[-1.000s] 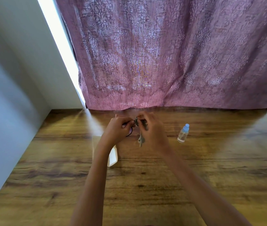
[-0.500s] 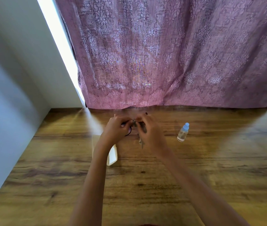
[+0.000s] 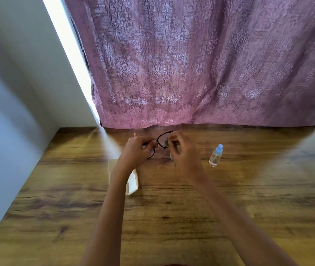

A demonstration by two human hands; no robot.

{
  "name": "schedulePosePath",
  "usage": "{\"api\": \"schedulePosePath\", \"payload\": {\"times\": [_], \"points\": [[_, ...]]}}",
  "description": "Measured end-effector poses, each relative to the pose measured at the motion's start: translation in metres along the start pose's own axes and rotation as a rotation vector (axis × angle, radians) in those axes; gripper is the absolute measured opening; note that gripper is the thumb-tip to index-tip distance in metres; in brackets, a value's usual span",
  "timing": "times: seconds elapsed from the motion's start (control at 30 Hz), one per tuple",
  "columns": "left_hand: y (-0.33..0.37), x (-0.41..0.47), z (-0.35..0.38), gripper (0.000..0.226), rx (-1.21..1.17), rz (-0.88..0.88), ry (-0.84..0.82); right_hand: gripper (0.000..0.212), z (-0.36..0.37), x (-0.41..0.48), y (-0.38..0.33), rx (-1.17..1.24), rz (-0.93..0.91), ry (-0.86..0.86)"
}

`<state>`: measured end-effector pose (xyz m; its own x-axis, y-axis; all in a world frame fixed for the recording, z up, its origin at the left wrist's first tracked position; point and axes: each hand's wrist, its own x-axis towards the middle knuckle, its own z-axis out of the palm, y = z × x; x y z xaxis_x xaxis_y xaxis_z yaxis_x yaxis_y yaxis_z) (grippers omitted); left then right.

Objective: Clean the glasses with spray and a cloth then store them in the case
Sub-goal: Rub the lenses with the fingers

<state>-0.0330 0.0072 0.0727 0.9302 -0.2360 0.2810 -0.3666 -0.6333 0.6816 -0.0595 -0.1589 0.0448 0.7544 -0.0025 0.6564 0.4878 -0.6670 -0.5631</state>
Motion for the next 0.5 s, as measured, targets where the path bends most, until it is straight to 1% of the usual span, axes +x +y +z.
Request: {"api": "schedulePosePath", "payload": {"times": [0.13, 0.33, 0.4, 0.5], "points": [[0.001, 0.001, 0.0, 0.018, 0.009, -0.015, -0.012, 0.011, 0.004, -0.001, -0.004, 0.028, -0.014, -0.022], [0.001, -0.001, -0.004, 0.019, 0.012, -0.053, 0.004, 0.015, -0.005, -0.004, 0.005, 0.215, 0.096, 0.106], [0.001, -0.002, -0.005, 0.019, 0.007, -0.065, 0.014, 0.017, -0.009, -0.009, 0.018, 0.178, 0.131, 0.15], [0.001, -0.003, -0.006, 0.019, -0.007, -0.061, 0.034, 0.012, -0.01, -0.02, 0.043, 0.051, 0.27, 0.096]]}}
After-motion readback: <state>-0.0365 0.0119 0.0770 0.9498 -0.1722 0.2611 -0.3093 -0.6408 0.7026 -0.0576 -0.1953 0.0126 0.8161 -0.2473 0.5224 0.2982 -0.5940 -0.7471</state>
